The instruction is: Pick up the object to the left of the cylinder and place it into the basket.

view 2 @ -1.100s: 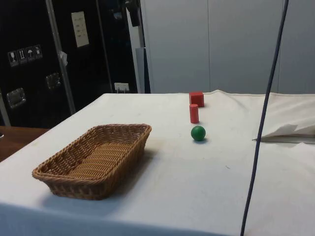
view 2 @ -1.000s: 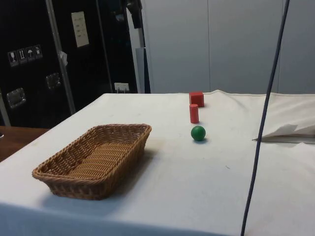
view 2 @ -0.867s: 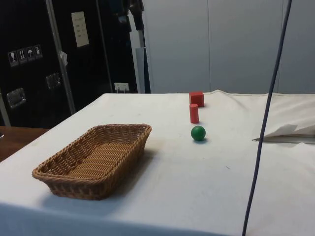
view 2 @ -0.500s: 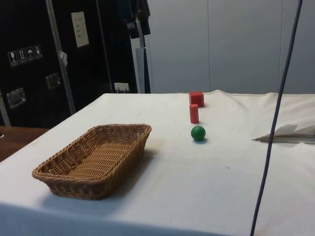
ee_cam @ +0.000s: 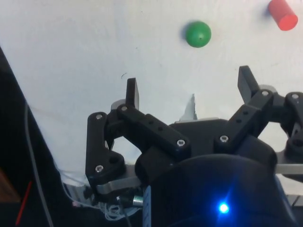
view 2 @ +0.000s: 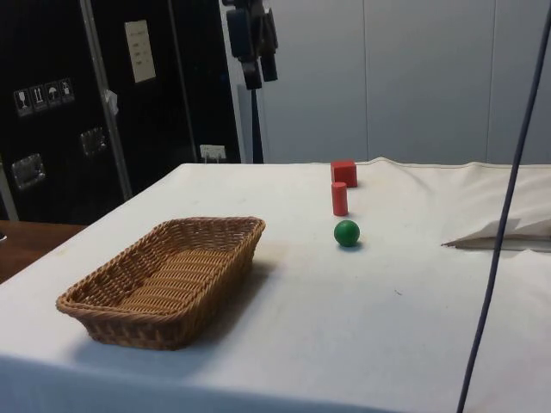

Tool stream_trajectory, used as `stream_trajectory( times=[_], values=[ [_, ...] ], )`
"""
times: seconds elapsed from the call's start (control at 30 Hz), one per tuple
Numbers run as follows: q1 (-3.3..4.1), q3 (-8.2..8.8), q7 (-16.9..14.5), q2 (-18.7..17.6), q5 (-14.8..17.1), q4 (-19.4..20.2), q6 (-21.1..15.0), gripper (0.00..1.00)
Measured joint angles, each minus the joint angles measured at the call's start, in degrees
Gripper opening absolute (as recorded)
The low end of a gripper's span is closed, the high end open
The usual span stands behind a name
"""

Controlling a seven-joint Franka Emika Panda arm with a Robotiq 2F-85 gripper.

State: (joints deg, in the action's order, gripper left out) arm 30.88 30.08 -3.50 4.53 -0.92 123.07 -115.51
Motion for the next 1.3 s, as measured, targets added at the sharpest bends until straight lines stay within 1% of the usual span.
stream_trajectory(
  times=[0.17, 0.2, 0.47, 0.5, 0.57, 0.67, 0.73, 0.83, 1.0, 1.27, 1.3],
  values=[
    [0.00, -0.06, 0.1, 1.5, -0.7, 3.0, -3.1, 1.00],
    [0.00, -0.06, 0.1, 1.5, -0.7, 3.0, -3.1, 1.00],
    [0.00, -0.17, 0.3, 4.5, -1.5, 8.6, -9.0, 1.00],
    [0.00, -0.17, 0.3, 4.5, -1.5, 8.6, -9.0, 1.00],
    [0.00, -0.23, 0.3, 5.4, -1.8, 10.7, -11.1, 1.00],
    [0.00, -0.23, 0.3, 6.1, -2.0, 13.1, -13.1, 1.00],
    [0.00, -0.23, 0.8, 6.7, -2.9, 15.0, -14.7, 1.00],
    [0.00, -0.23, 1.0, 6.8, -3.2, 15.5, -15.0, 1.00],
    [-0.11, -0.23, 1.4, 6.8, -4.5, 17.6, -16.5, 1.00],
    [-0.23, -0.17, 1.9, 6.8, -6.0, 19.6, -18.0, 1.00],
    [-0.29, -0.17, 2.2, 6.7, -6.5, 20.3, -18.6, 1.00]
  ],
)
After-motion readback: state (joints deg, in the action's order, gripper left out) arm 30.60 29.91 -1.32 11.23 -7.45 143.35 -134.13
